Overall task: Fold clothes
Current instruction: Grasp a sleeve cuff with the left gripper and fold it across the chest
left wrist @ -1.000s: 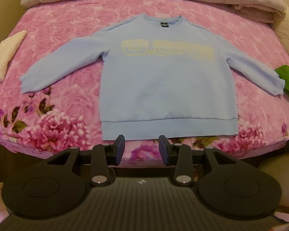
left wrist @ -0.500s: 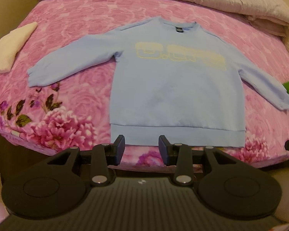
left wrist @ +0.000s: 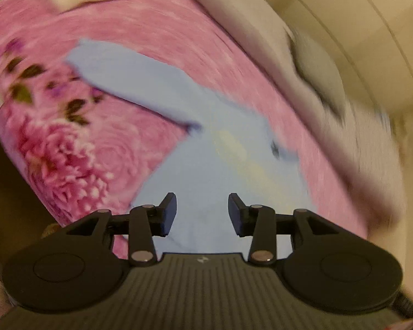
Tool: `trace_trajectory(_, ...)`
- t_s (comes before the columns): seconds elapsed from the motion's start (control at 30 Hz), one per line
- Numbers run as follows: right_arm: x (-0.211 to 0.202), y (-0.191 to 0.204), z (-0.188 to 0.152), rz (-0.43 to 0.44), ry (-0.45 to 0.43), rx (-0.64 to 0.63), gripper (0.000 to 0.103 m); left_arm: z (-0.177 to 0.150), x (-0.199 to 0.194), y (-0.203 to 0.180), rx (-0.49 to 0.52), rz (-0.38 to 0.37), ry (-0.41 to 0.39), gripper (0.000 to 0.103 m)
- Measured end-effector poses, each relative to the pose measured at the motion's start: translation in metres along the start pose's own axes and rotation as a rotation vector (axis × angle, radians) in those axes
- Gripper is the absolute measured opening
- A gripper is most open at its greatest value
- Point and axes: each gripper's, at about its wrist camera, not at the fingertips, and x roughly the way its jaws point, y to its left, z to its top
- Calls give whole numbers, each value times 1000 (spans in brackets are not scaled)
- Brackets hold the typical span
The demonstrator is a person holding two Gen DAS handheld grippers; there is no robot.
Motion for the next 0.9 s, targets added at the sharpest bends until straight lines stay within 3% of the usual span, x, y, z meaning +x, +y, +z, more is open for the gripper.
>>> trace_trajectory(0.1, 37, -1, 8, 0, 86, 11, 72, 13, 14, 34, -116, 37, -39, 37)
trace_trajectory(0.2, 72, 4, 11, 22, 135, 64, 72, 41, 36, 65, -153, 59, -87, 38)
trace_trajectory(0.53, 209, 82, 17, -33, 185, 129, 72, 164, 179, 206, -388, 60, -146, 37)
trace_trajectory(0.67, 253, 107, 12, -42, 224, 148, 72, 181, 206, 244, -462, 20, -168, 37)
trace_trajectory(0.9, 286, 117, -1, -76, 297, 160, 72, 184, 216, 255, -517, -64, -225, 35)
